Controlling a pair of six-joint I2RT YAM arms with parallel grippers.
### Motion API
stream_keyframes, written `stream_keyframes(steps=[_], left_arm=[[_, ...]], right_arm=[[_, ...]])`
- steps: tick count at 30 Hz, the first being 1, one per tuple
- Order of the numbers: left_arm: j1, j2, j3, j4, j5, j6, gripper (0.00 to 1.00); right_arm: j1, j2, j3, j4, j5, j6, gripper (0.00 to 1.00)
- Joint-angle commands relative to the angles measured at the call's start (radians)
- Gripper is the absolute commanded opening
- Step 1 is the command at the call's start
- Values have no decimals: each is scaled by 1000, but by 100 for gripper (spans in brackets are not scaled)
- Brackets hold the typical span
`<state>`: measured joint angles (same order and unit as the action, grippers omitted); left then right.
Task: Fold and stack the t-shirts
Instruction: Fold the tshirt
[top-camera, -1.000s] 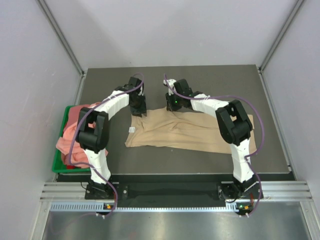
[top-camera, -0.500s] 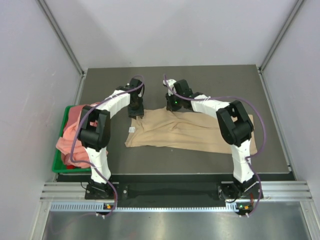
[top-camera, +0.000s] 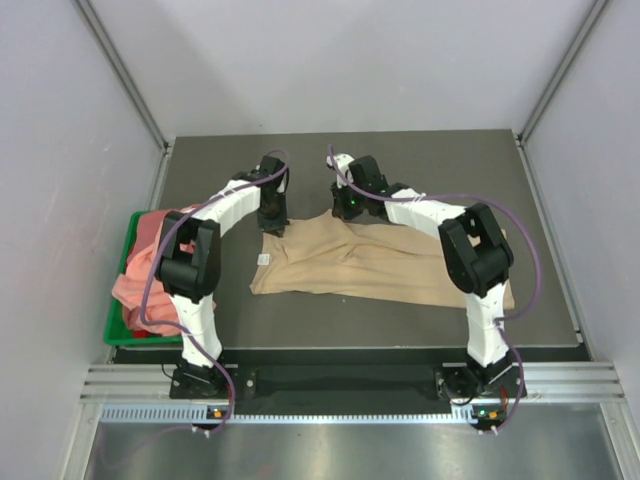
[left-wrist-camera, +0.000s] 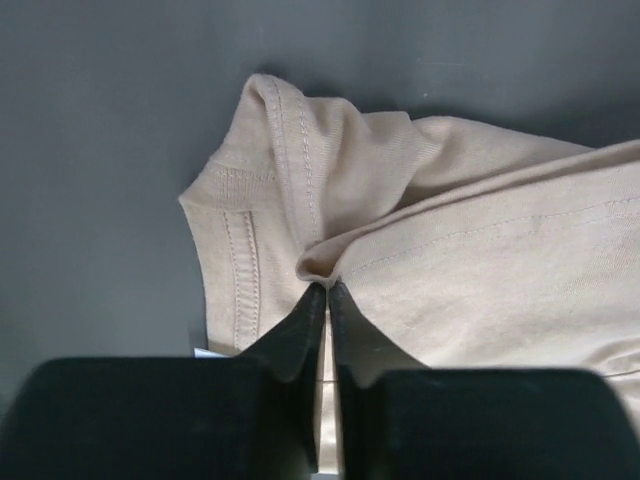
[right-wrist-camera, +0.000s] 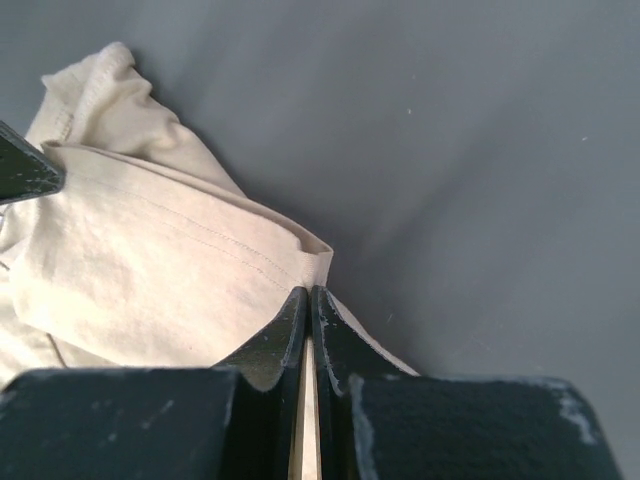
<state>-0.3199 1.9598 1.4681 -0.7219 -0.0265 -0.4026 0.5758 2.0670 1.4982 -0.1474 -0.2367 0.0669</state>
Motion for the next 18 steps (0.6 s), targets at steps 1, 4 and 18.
stream_keyframes(steps=[1, 4, 18], left_arm=[[2, 10, 50, 13, 22, 15, 5], [1, 7, 67, -25, 22, 8, 0], [-51, -208, -63, -50, 79, -22, 0]], right_arm=[[21, -88, -6, 34, -6, -6, 0], [19, -108, -21, 34, -9, 2, 0], [21, -260, -213, 121, -65, 57, 0]])
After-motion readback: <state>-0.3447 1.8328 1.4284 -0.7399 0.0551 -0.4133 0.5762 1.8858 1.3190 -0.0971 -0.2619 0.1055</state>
